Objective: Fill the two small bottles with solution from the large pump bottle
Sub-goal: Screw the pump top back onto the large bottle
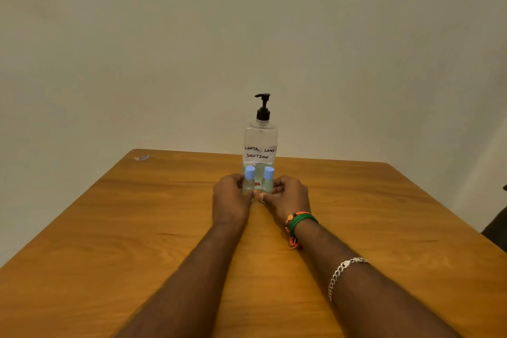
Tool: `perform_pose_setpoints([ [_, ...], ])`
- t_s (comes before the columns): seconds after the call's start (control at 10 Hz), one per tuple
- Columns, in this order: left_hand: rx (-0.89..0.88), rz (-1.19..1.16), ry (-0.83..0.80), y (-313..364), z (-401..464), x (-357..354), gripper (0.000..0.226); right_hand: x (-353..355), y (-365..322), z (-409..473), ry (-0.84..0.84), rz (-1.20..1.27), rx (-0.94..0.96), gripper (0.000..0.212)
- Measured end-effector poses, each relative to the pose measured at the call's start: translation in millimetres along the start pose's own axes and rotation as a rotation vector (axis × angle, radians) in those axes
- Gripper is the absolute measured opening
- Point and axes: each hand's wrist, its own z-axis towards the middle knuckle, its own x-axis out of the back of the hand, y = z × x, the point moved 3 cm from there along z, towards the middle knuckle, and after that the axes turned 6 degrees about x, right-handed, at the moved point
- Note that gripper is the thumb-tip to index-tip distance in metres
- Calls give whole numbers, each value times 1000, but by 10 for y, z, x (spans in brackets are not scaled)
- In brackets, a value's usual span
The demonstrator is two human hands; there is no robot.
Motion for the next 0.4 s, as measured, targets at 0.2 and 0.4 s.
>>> perform_pose_setpoints([
  [0.2, -58, 65, -3, -8, 47, -37, 29, -64, 46, 9, 10, 2, -10, 41],
  [0.4, -69, 205, 24, -13, -137, 112, 44, -13, -4, -145, -36, -19, -31, 45],
])
